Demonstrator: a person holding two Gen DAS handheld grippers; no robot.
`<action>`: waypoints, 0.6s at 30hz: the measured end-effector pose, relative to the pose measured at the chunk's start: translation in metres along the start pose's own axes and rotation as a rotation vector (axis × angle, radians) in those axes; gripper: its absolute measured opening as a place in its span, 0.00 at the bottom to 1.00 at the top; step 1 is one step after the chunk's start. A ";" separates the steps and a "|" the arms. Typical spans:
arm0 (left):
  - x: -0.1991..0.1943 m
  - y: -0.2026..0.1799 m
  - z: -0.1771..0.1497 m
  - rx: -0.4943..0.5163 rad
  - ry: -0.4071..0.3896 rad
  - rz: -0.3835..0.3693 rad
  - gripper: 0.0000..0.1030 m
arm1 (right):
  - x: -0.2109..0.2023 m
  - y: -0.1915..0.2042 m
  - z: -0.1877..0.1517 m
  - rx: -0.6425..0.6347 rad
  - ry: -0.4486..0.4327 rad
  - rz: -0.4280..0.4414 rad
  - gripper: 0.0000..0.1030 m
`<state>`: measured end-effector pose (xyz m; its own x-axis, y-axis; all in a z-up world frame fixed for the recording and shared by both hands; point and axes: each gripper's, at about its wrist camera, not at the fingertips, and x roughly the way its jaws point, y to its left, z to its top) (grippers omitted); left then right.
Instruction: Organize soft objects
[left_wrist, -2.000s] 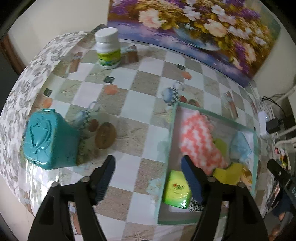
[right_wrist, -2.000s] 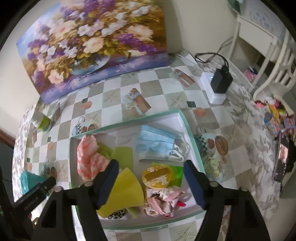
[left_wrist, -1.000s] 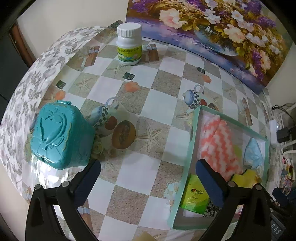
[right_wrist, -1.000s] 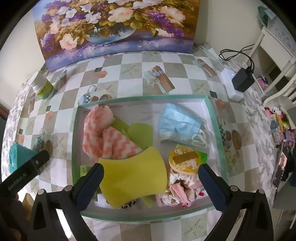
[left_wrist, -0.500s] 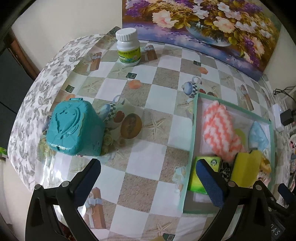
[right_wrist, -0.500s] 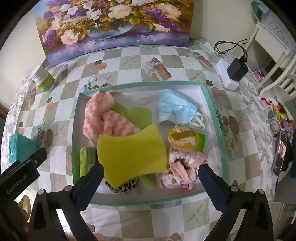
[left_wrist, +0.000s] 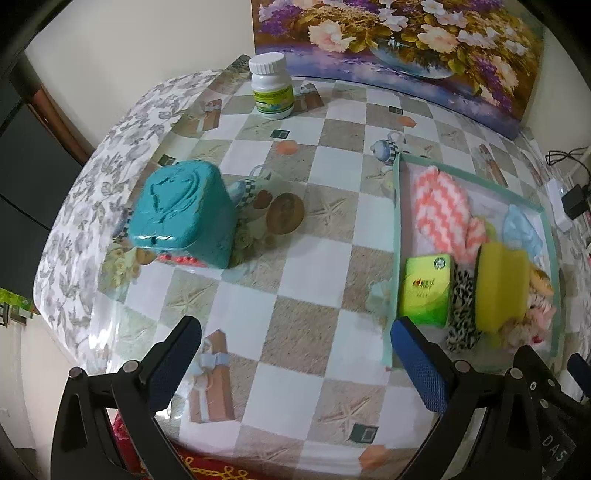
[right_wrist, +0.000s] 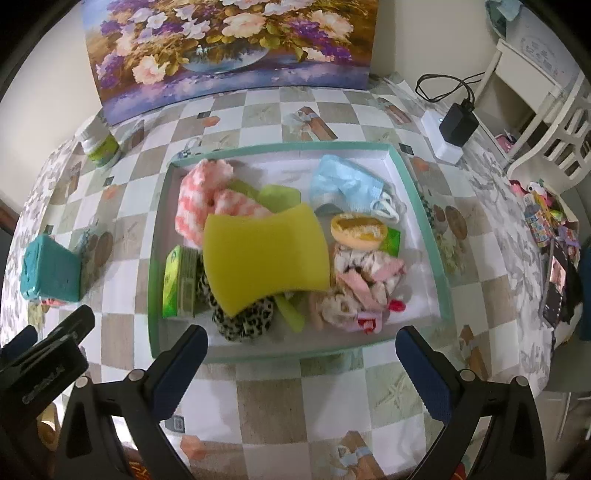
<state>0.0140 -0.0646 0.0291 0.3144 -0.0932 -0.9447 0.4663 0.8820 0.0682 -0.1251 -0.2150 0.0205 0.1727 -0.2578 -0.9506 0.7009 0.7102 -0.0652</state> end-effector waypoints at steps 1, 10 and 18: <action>-0.001 0.001 -0.002 0.003 -0.003 0.005 0.99 | 0.000 0.000 -0.004 -0.001 0.001 0.000 1.00; -0.009 0.010 -0.020 0.024 -0.032 0.016 0.99 | -0.006 0.001 -0.024 -0.007 -0.004 -0.003 1.00; -0.014 0.014 -0.035 0.046 -0.037 0.017 0.99 | -0.016 0.002 -0.038 -0.010 -0.031 -0.006 1.00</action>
<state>-0.0132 -0.0349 0.0322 0.3523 -0.0961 -0.9309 0.4978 0.8616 0.0995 -0.1529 -0.1847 0.0244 0.1902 -0.2819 -0.9404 0.6953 0.7149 -0.0737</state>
